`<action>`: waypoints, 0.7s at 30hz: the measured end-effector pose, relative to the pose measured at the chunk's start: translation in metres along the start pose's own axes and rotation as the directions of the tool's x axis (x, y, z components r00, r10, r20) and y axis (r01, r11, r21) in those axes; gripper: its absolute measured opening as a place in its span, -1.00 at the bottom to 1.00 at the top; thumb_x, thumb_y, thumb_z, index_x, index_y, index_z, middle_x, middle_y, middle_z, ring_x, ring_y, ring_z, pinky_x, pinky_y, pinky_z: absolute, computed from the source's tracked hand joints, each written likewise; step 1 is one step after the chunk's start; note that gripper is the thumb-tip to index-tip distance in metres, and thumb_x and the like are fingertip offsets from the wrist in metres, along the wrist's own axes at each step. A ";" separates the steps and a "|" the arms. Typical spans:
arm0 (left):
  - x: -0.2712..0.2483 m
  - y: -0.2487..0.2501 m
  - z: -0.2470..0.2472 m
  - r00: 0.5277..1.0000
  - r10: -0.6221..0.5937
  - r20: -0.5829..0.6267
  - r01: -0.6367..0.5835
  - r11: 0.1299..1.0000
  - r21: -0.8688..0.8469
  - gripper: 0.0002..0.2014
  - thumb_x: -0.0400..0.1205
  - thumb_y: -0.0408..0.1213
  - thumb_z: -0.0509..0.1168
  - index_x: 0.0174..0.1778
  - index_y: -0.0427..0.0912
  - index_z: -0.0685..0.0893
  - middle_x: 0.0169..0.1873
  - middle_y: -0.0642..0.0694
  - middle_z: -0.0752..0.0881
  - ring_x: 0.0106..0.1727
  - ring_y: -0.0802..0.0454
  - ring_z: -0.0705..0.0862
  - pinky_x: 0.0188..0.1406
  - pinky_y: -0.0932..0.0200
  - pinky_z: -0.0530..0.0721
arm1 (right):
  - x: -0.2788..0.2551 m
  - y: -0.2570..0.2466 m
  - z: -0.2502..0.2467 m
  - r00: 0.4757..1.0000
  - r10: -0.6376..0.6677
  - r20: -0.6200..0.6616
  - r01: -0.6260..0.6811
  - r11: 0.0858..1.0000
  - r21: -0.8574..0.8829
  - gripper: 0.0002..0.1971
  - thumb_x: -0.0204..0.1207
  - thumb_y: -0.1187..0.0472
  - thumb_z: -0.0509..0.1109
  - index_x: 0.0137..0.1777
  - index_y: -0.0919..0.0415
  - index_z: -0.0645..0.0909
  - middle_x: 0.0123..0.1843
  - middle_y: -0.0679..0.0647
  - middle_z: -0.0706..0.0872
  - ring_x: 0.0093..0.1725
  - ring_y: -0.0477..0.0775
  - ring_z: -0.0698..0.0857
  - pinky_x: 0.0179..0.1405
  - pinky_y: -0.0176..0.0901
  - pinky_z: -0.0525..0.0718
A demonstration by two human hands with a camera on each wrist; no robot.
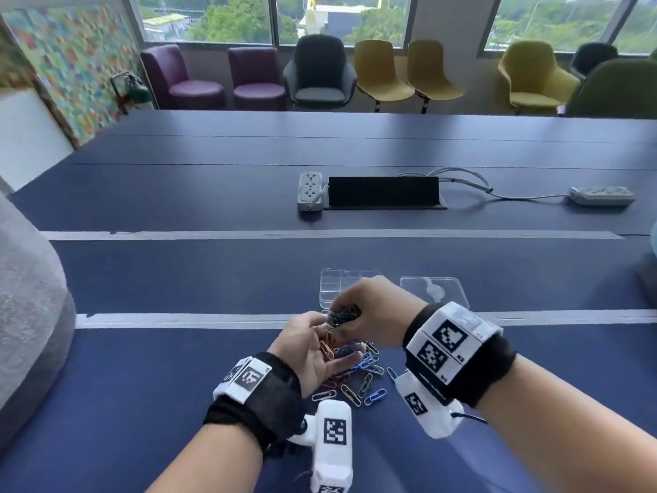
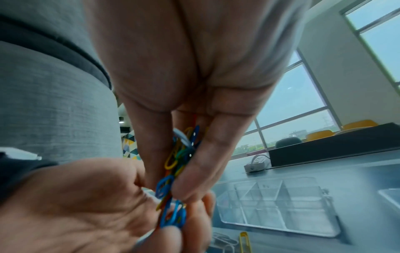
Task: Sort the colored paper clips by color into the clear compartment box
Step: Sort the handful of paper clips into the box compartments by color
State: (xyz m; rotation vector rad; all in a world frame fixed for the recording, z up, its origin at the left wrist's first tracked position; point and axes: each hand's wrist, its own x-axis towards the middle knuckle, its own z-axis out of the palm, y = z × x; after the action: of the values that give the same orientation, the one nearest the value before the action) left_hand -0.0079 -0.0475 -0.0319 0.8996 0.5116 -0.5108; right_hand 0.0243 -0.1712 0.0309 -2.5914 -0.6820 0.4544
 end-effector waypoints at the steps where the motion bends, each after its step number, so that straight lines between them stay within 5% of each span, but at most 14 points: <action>1: 0.000 0.000 0.001 1.000 -0.001 0.028 0.001 1.000 -0.021 -0.64 0.68 -0.32 -0.01 -0.24 -0.34 0.66 -0.41 -0.26 0.69 -0.42 -0.17 0.68 -0.29 -0.03 0.78 | 0.002 -0.003 0.002 1.000 -0.017 0.011 0.018 1.000 -0.023 -0.78 0.39 0.20 0.46 0.05 0.08 0.74 -0.05 0.08 0.78 -0.17 -0.02 0.59 -0.16 -0.31 0.49; 4: 0.003 -0.003 0.001 0.998 0.002 0.067 0.003 0.997 -0.072 -0.53 0.69 -0.30 -0.02 -0.39 -0.23 0.73 -0.36 -0.23 0.71 -0.33 -0.17 0.66 -0.17 -0.15 0.76 | 0.005 -0.006 0.006 0.998 -0.049 0.027 0.050 0.998 -0.047 -0.74 0.42 0.22 0.40 0.11 0.07 0.71 0.01 0.10 0.77 -0.01 0.09 0.68 -0.07 -0.26 0.55; 12: 0.014 -0.004 -0.007 0.994 -0.088 0.072 0.104 0.961 -0.258 -0.67 0.68 -0.19 0.09 -0.05 -0.30 0.71 -0.08 -0.34 0.76 -0.17 -0.26 0.77 -0.22 -0.25 0.77 | 0.019 -0.001 0.001 0.984 -0.159 0.083 0.160 0.987 -0.002 -0.72 0.45 0.26 0.34 0.12 0.01 0.72 -0.03 0.00 0.81 -0.01 0.01 0.71 -0.01 -0.25 0.63; 18: 0.014 -0.008 -0.004 0.992 -0.062 0.109 0.099 0.920 -0.378 -0.67 0.68 -0.22 0.10 -0.12 -0.38 0.68 -0.05 -0.38 0.69 -0.09 -0.35 0.70 -0.07 -0.40 0.68 | 0.019 0.011 -0.005 0.985 -0.167 -0.029 0.170 0.971 0.169 -0.75 0.48 0.34 0.32 0.01 0.07 0.76 -0.16 -0.06 0.82 -0.20 -0.21 0.65 -0.09 -0.47 0.56; 21: 0.010 -0.011 -0.006 0.992 -0.013 0.128 0.069 0.896 -0.440 -0.70 0.68 -0.24 0.08 -0.14 -0.35 0.64 -0.14 -0.37 0.72 -0.10 -0.35 0.71 -0.09 -0.45 0.67 | 0.010 0.018 0.002 0.986 -0.116 -0.116 0.144 0.951 0.274 -0.78 0.46 0.36 0.36 -0.03 0.09 0.77 -0.20 -0.02 0.83 -0.18 -0.12 0.75 0.00 -0.26 0.68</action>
State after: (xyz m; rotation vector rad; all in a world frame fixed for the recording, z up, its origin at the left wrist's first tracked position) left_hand -0.0084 -0.0504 -0.0475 0.4164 0.5094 -0.4583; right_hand 0.0388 -0.1789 0.0187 -2.2693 -0.6947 0.3510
